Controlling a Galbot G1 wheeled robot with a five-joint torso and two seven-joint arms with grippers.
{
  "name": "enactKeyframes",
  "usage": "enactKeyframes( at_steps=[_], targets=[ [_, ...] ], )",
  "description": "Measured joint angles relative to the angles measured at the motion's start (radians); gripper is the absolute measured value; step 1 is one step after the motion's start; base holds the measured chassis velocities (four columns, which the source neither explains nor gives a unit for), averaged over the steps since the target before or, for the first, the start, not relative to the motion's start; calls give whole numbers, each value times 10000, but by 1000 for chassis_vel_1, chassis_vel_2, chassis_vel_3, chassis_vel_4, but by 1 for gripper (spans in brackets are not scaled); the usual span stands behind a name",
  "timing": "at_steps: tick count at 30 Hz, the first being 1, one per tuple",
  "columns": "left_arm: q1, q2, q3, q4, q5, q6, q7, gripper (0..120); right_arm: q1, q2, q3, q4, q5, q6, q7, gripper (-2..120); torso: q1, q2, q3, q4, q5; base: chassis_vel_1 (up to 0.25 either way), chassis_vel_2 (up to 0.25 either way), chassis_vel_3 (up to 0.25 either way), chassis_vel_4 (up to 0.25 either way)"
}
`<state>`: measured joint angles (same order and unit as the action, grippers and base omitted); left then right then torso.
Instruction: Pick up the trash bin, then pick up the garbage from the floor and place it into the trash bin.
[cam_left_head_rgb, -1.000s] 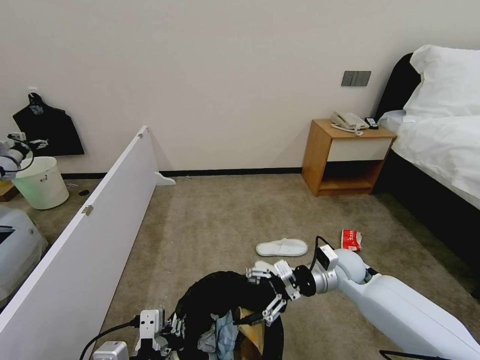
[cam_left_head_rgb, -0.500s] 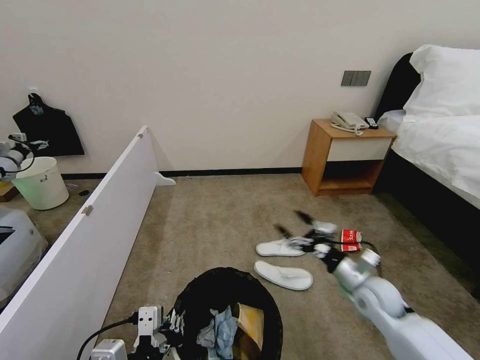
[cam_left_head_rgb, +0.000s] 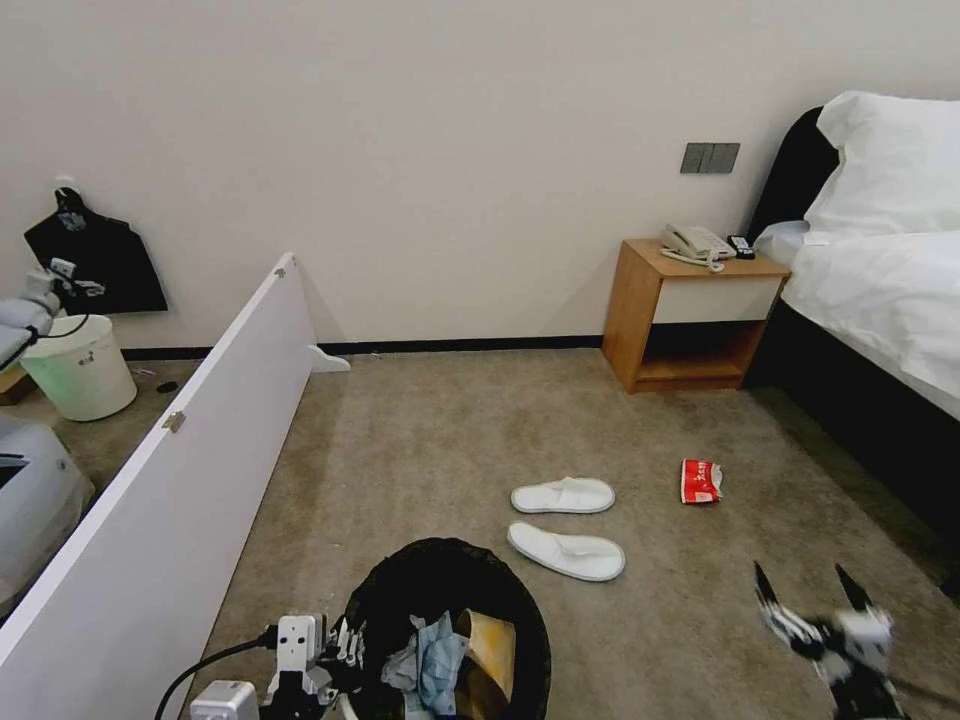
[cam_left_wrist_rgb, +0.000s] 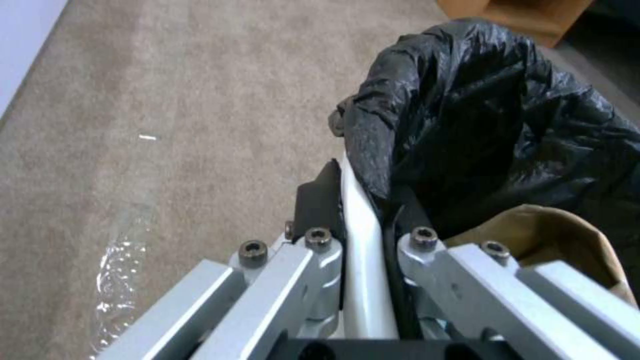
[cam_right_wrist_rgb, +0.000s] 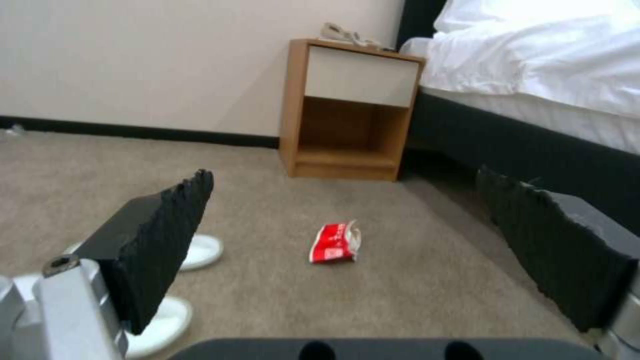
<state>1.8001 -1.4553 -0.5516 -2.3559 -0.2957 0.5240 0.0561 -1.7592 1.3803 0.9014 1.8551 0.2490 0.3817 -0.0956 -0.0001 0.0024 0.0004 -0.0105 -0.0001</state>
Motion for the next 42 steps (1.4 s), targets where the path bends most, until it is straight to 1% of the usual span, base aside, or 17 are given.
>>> enactKeyframes(
  at_steps=[1, 2, 3, 4, 5, 10, 15, 19, 24, 29, 33, 42],
  targets=[
    [0, 0, 0, 0, 0, 0, 0, 4, 0, 0, 0, 0, 0, 0, 0, 100, 0, 0, 0, 0, 0, 0, 0, 0, 0],
    [4, 25, 29, 74, 28, -28, 1, 4, -132, 324, 167, -4, -44, 112, -329, 100, 0, 0, 0, 0, 1, 0, 0, 0, 0],
    [4, 25, 29, 74, 28, -28, 1, 4, -132, 324, 167, -4, -44, 112, -329, 100, 0, 0, 0, 0, 1, 0, 0, 0, 0],
    [8, 106, 80, 162, 59, -35, 6, 4, -295, 574, 209, -144, -3, 285, -659, 100, 0, 0, 1, -1, -1, 0, 0, 0, 0],
    [13, 151, 80, 181, 65, -35, 6, 4, -374, 613, 173, -225, 80, 333, -767, 100, 0, 0, 1, -1, 2, 0, 0, 0, 0],
    [55, 247, 18, 233, 50, -55, 13, 4, -557, 516, -122, -424, 542, 435, -940, 100, 0, 0, 1, -1, 1, 0, 0, 0, 0],
    [104, 284, -9, 256, 43, -60, 18, 4, -569, 197, -597, -529, 1080, 524, -956, 100, 0, 0, 1, -1, 1, 0, 0, 0, 0],
    [198, 164, -11, 221, 105, -60, 19, 4, -386, -29, -924, -707, 1159, 366, -942, 100, 0, 0, 2, 0, 3, 0, 0, 0, 0],
    [235, 44, -27, 144, 214, -60, 19, 4, -297, -35, -989, -956, 1165, 254, -976, 100, 1, 0, 2, -3, 2, 0, 0, 0, 0],
    [288, -51, -15, 142, 339, -104, 20, 4, -223, 44, -883, -1159, 1173, 410, -1100, 100, 0, 0, 2, -2, 2, 0, 0, 0, 0],
    [218, -136, -66, 64, 360, -128, 18, 4, -162, 191, -678, -1302, 1256, 599, -1233, 100, 0, 0, 2, -3, 2, 0, 0, 0, 0],
    [169, -168, -49, 25, 372, -97, 8, 4, -191, 271, -536, -1436, 1373, 826, -1378, 100, 1, 0, 2, -2, 2, 0, 0, 0, 0]
  ],
)
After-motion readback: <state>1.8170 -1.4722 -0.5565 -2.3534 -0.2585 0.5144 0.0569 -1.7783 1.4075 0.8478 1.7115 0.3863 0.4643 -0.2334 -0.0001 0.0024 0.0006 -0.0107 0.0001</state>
